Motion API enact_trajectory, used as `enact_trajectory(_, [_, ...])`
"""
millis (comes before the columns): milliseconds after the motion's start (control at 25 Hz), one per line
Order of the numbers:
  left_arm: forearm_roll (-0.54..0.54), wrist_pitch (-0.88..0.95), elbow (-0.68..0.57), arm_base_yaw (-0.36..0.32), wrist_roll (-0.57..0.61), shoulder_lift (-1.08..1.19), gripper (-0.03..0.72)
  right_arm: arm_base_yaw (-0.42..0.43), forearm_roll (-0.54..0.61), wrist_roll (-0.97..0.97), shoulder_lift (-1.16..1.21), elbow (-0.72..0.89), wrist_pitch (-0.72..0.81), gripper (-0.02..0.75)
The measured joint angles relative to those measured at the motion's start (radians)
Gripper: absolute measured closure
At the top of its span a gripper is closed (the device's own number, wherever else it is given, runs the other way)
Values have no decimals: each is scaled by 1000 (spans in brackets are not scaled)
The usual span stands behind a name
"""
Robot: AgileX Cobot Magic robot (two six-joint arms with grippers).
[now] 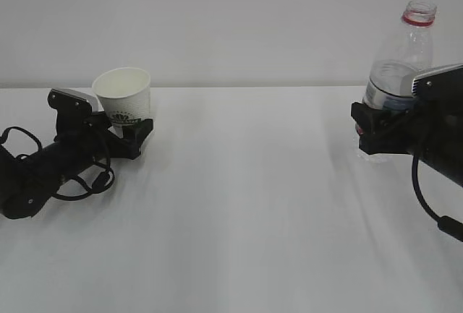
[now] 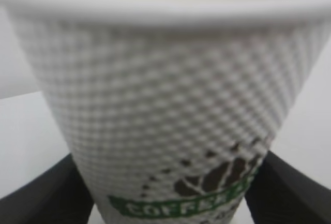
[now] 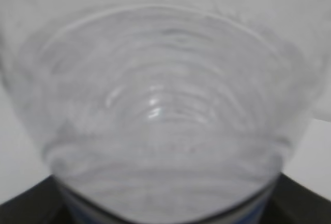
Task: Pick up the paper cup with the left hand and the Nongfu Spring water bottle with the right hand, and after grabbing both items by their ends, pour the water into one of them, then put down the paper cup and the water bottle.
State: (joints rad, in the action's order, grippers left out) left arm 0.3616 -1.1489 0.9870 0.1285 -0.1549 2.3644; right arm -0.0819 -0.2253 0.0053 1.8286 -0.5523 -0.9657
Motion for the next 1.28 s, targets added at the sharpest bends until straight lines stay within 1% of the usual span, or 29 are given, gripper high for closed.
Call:
enact_trajectory(240, [18,0,0,0,-10,0,138,0,0,2,0,0,9,252])
enact_trajectory(480, [64,-2,-8,0,-40,-6,146,0,0,2,0,0,33,252])
enact_trajectory(600, [81,-2,-43,0,-48,-33,146,0,0,2,0,0,33,252])
enact_trajectory(840, [94,-2,-156,0,-52,-134,148,0,-7,2,0,0,33,253])
enact_trajectory(1080, [170,-2,-250,0,-52,-229,148,0,-51,8,-12,0,41,253])
enact_trajectory(1160, [189,-2,-276,0,-52,-253,148,0,-53,14,-43,0,50,253])
enact_trajectory(1280, [247,-2,-307,0,-52,-297,149,0,-57,16,-98,0,84,253])
